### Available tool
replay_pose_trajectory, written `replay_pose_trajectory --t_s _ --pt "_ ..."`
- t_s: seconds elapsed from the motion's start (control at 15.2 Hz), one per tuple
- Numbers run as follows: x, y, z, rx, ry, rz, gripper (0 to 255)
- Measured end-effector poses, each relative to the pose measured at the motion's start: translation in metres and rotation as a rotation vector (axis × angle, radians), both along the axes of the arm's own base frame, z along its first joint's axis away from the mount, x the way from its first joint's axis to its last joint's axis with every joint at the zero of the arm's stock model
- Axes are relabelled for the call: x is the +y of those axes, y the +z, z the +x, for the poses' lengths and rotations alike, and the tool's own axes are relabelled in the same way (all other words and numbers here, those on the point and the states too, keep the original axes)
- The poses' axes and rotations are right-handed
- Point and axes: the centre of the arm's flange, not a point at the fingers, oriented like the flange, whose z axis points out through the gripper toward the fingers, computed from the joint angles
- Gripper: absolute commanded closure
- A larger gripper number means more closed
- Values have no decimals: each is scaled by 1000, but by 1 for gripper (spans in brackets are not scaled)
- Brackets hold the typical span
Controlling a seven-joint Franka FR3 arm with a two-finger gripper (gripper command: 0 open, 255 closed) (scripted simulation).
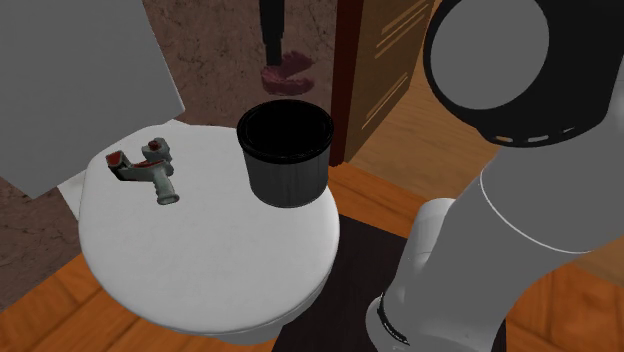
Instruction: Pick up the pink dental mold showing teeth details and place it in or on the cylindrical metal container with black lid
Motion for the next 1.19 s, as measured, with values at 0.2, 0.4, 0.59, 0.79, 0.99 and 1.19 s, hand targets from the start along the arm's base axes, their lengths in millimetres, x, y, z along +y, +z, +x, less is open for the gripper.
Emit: replay_pose_trajectory --t_s 0.2,0.4,0.59,0.79,0.99,1.19 --pt "-4 -13 -3 0 1 0 255" --pt "-4 -28 -3 0 1 0 255" --pt "-6 -44 -2 0 1 0 255" --pt "-4 -58 -2 0 1 0 255" --pt "-5 -75 -3 0 1 0 255" --pt "-5 -84 -3 0 2 0 255"
